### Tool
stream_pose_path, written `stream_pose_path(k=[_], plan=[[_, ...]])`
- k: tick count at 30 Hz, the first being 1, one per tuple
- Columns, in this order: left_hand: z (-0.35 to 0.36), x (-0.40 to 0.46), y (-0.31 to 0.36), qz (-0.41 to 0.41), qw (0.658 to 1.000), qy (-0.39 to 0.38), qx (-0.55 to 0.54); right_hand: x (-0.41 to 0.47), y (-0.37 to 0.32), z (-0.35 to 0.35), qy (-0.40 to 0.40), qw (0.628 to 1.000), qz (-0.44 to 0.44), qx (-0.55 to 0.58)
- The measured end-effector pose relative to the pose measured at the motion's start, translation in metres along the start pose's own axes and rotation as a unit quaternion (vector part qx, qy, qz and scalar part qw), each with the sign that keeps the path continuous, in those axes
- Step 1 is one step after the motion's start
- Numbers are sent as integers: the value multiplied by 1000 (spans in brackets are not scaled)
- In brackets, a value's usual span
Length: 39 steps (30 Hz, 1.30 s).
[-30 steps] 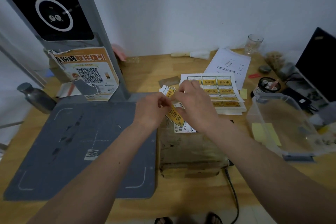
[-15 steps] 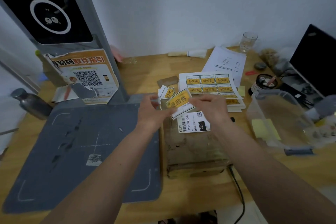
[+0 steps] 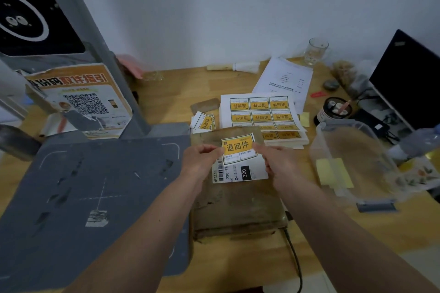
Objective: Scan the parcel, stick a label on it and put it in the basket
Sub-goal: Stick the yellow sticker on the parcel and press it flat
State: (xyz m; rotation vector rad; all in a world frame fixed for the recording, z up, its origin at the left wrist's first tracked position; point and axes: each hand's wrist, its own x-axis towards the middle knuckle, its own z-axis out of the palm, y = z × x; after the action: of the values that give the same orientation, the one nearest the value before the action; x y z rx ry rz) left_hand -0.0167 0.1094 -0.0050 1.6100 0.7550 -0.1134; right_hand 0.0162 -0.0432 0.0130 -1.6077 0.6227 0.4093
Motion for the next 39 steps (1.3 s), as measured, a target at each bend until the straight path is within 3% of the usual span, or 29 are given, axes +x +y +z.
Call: stream_pose_path(k=[8, 22, 39], plan=[[24, 15, 3, -12, 1000, 17, 14, 18, -9, -12, -20, 1000, 13, 11], [58, 39, 13, 16, 992, 86, 91, 50, -12, -3, 11, 997, 49, 62], [64, 41, 8, 43, 982, 135, 127, 61, 4, 1, 29, 999, 1, 34]])
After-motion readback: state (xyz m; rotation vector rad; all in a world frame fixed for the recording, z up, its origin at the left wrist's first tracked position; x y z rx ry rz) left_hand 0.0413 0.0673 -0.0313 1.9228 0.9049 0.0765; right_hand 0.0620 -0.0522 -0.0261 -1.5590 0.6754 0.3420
